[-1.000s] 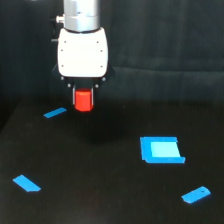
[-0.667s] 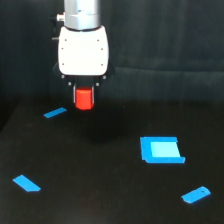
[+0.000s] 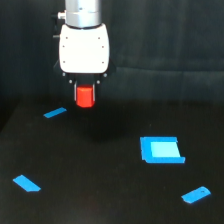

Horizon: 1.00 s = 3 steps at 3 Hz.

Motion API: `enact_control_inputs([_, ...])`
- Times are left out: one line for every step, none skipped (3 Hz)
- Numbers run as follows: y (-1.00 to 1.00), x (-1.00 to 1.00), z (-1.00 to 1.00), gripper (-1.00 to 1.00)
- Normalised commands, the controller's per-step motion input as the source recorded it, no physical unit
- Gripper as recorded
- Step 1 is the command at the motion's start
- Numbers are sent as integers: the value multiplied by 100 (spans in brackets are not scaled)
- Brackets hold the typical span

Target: Pick up the red object from the table

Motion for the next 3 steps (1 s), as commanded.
enact_control_inputs([10, 10, -3, -91])
enact_control_inputs([10, 11, 6, -90])
enact_control_inputs([7, 4, 0, -100])
